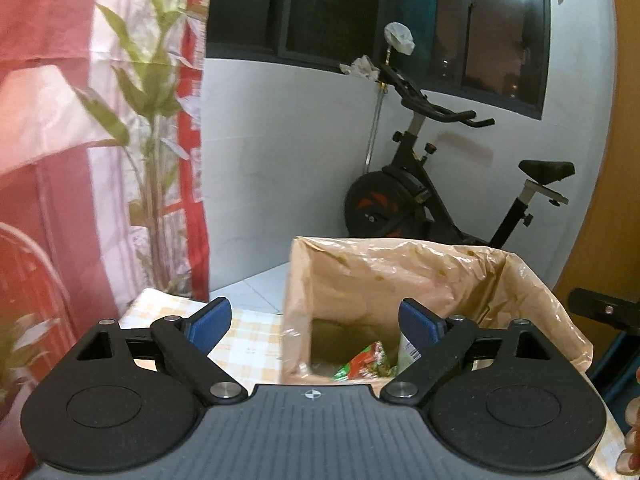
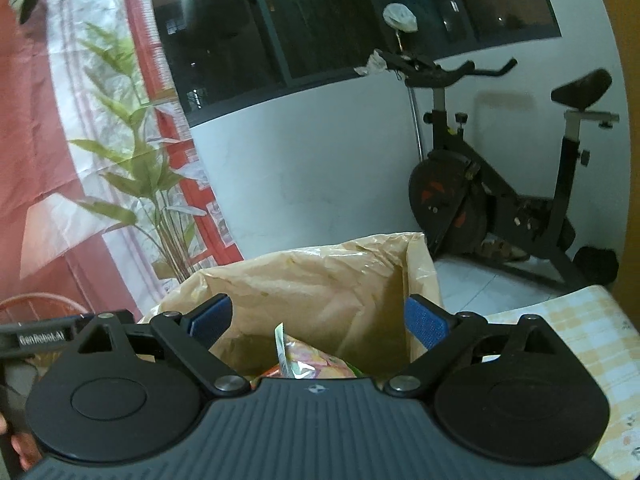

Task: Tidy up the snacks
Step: 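Open both grippers to drop the bags into the paper bag, then return the left gripper to the pile and grasp the yellow snack bag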

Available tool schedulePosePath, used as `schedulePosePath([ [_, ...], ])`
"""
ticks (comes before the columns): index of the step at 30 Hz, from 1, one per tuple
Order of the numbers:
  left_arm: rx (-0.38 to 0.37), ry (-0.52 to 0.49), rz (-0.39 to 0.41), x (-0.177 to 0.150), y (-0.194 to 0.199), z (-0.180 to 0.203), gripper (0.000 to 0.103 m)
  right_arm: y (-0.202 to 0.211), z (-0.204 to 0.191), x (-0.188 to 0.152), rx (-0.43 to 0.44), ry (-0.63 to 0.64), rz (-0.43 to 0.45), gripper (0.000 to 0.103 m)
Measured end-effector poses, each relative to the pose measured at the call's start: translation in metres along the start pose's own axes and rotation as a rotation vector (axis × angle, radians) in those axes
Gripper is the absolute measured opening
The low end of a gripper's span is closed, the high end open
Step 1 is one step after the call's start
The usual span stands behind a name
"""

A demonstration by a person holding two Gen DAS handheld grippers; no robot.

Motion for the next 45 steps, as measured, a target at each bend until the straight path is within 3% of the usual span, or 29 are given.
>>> schedulePosePath([
  [10,0.029,0.060,-0.015,-0.030,0.056,-0.028,0.092,0.044,0.002,-0.013,0.005,0.050,0.020,0.095],
  [17,-0.009,0.148,-0.134,-0.099,0.068,-0.033,0.092,0.058,0.005,-0.051,-0.025,0.097,-0.020,0.095],
  [29,-0.091,0.133,-0.380,-0.194,0.059,-0.011,0.092,0.057,0.007,-0.141,-0.051,0.123,-0.172,0.095],
  [41,-0.190,0.086,-0.487,-0.228,0.062,0.012,0.092,0.051,-0.013,-0.186,-0.029,0.206,-0.265,0.095],
  [45,-0.183,0.052,-0.533,-0.239,0.057,0.018,0.092,0.050,-0.013,-0.190,-0.031,0.202,-0.275,0.095],
])
Point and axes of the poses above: each gripper's, at about its wrist camera, not at the fingertips, and y roughly against the way its jaws point, z to its right, x to its top, the point moved 7 cm from there along -y, roughly the way its jaws point, and after that the axes turned 1 degree about z, right-handed, at the moved point
